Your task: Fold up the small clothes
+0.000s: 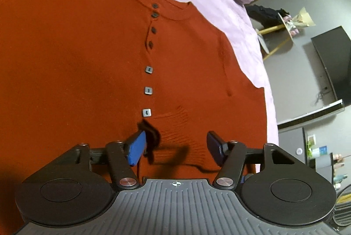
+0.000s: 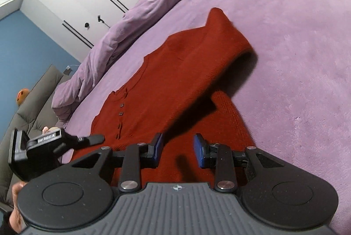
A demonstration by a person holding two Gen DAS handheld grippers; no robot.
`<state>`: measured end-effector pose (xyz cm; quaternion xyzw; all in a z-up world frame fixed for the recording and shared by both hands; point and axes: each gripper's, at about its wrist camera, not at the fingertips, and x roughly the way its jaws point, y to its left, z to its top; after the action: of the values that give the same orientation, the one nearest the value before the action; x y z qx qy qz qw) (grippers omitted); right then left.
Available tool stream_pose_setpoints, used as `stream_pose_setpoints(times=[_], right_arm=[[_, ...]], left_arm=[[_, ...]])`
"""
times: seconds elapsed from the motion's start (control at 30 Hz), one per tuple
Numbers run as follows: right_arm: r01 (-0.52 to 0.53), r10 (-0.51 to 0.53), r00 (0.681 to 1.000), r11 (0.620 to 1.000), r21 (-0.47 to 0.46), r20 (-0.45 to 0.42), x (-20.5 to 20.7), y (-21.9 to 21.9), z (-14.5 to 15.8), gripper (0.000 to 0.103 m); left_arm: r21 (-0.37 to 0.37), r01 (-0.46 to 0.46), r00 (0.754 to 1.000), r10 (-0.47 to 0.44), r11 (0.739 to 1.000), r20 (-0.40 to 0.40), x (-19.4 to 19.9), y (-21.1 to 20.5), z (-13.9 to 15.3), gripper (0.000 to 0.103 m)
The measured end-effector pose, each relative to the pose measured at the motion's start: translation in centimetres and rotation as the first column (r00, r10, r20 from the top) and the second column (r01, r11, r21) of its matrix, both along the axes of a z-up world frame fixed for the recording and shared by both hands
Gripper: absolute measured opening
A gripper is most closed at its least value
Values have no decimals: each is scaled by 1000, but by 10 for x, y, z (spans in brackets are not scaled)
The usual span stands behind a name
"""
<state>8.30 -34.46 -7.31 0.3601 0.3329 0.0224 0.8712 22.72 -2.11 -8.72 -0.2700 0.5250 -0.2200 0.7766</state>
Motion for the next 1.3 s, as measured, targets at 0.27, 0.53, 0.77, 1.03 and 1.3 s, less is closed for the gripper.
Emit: stream_pose_setpoints(times=[0.27, 0.53, 0.77, 1.03, 1.3], right_arm=[[4, -5, 1000, 999, -32, -25, 6, 3, 5, 31], [18, -23, 999, 984, -176, -30, 13, 1, 17, 31], [37, -41, 999, 930, -366, -2, 55, -5, 40, 31], [-39, 14, 997, 929, -368, -70, 153, -3, 37, 59], [-94, 31, 990, 878, -470, -139, 211, 14, 13, 8]], left_arm=[[80, 6, 1000, -7, 997, 4, 13, -10, -3, 7], [136, -16, 973, -16, 991, 232, 25, 7, 53, 6], [409, -197, 910, 11, 891, 415, 49, 45, 78, 6], [439, -229, 888, 2, 869, 460, 58, 66, 69, 6], [437, -238, 823, -59, 867, 565, 65, 65, 77, 6]])
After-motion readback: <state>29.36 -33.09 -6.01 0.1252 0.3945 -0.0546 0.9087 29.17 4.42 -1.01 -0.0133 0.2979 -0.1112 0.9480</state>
